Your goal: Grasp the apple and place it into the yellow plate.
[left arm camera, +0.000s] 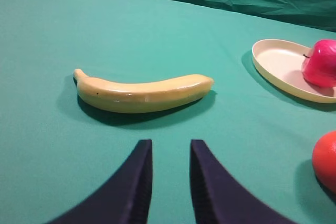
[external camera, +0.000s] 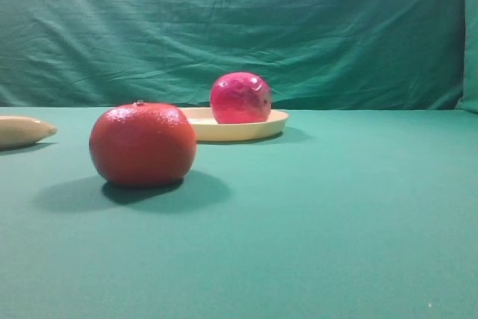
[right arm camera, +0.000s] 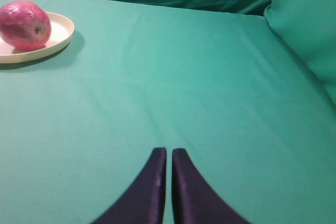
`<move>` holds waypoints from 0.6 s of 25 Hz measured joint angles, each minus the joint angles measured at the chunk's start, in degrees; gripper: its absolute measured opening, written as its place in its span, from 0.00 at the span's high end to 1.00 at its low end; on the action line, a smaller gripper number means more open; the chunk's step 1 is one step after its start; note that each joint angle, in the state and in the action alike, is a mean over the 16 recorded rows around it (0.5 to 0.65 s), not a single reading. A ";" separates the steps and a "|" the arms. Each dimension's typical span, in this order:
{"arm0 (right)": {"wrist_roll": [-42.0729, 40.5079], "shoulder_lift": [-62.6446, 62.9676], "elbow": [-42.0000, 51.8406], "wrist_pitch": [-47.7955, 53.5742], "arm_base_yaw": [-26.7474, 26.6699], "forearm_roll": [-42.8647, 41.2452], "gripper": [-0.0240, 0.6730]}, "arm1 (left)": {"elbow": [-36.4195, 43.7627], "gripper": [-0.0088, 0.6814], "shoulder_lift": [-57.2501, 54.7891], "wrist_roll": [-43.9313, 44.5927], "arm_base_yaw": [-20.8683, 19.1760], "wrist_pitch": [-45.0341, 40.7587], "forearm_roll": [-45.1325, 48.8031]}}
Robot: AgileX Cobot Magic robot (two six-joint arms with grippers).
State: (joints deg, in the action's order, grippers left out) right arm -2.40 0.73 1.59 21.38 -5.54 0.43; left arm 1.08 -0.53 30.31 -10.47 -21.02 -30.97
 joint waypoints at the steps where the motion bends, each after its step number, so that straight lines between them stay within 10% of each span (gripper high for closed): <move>1: 0.00 0.00 0.00 0.00 0.00 0.00 0.97 | 0.00 0.76 0.00 0.00 0.00 0.00 0.00; 15: 0.00 0.00 0.00 0.03 0.00 -0.01 0.97 | 0.00 0.76 0.00 0.00 0.00 0.00 0.00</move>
State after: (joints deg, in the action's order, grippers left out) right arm -2.40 0.73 1.59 21.40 -5.54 0.42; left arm 1.08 -0.53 30.31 -10.47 -21.02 -30.97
